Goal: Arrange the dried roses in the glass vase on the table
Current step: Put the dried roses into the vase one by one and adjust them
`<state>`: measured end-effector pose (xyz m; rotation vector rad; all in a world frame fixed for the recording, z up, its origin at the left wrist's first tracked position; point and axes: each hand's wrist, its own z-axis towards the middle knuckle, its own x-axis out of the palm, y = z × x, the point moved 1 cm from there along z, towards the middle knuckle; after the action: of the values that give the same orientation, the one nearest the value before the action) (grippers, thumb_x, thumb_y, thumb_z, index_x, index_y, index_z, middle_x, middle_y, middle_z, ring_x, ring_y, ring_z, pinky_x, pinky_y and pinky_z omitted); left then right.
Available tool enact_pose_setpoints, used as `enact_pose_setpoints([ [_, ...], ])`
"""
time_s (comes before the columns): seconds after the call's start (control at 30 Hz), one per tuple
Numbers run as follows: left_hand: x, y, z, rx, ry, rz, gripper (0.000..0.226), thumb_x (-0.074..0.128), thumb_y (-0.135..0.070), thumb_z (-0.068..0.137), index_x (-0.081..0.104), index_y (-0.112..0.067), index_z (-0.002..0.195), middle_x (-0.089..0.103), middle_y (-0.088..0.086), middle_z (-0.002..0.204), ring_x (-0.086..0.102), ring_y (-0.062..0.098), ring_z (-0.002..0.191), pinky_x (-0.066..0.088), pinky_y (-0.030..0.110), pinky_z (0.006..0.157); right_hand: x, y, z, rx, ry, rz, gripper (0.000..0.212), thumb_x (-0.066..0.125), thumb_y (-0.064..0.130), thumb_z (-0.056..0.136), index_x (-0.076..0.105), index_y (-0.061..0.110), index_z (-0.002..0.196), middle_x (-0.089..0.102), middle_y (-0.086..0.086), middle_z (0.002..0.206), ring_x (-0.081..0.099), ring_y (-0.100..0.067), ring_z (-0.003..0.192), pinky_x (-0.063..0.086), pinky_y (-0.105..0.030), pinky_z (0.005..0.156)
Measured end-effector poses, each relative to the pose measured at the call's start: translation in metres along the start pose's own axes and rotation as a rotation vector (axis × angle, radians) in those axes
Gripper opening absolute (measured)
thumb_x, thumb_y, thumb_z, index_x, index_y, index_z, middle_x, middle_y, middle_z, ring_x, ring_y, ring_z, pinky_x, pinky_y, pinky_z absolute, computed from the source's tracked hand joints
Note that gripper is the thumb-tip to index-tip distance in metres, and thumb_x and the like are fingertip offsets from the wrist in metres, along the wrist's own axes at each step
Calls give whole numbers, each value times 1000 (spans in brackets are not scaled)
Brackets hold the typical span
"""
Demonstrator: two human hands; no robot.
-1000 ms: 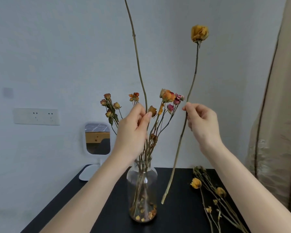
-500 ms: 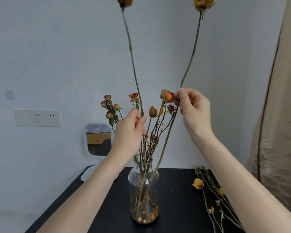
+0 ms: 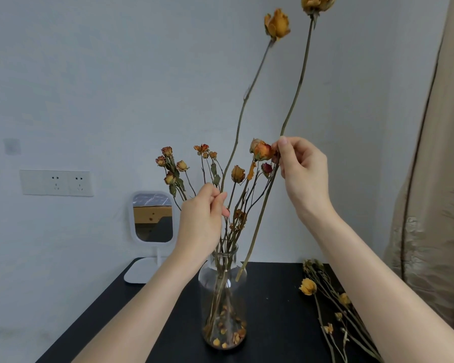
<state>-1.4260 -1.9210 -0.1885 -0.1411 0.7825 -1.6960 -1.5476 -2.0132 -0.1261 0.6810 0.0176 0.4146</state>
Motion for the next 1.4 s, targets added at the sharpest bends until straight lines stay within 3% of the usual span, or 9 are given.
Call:
enact_pose_setpoints([
  [0.2,-2,-11,11,17,-76,-59,17,46,-20,96,51,-17,80,62,-7,66,53,-5,49,42,6,52,-1,-5,-1,4,2,-14,23,48,23,96,62,18,79,43,7,53,35,-4,49,31,-17,51],
  [0.4,2,-12,22,10,-104,-58,17,45,-22,96,50,-17,81,64,-3,70,50,2,47,39,11,55,-2,-11,-2,17,-8,-12,24,48,22,96,61,24,76,44,13,51,39,0,46,33,-10,49],
  [0.73,15,20,13,-110,-24,50,18,43,-18,97,57,-8,99,71,7,92,66,18,82,47,17,73,1,-19,-8,27,14,0,25,46,22,97,61,21,77,46,15,47,39,1,46,32,-11,51],
  [0.8,17,27,12,-138,-31,82,22,44,-19,97,59,-6,103,68,2,82,62,8,72,39,0,64,2,-20,-9,25,24,-5,26,46,21,97,61,23,75,49,20,44,42,3,46,32,-10,52],
  [0.87,19,32,12,-158,-31,110,20,45,-20,96,61,-7,98,62,-2,69,55,2,59,36,-3,52,3,-21,-10,29,30,-15,26,46,22,97,60,25,75,49,24,44,42,3,47,32,-13,54],
  [0.97,22,38,12,-180,-19,159,22,46,-20,96,61,-9,85,60,0,63,52,1,49,32,-8,53,5,-23,-11,39,36,-13,24,47,23,96,61,26,77,50,24,44,42,2,48,33,-14,54],
  [1.07,23,43,13,-228,21,251,33,47,-21,96,60,-6,69,64,8,61,56,6,49,35,3,47,5,-25,-13,37,42,-20,23,47,25,96,61,27,78,47,18,45,38,-1,49,33,-16,54],
  [1.13,25,44,15,-273,82,278,36,47,-19,95,57,-6,62,67,13,65,62,16,57,43,17,57,5,-26,-14,30,50,-32,23,47,25,96,61,27,78,45,14,49,36,-2,51,33,-18,54],
  [1.4,31,45,20,-435,374,445,21,51,-14,92,56,-8,73,69,7,73,65,18,66,53,30,68,8,-31,-16,28,67,-41,22,47,23,96,60,28,79,51,26,45,44,5,48,33,-8,50],
])
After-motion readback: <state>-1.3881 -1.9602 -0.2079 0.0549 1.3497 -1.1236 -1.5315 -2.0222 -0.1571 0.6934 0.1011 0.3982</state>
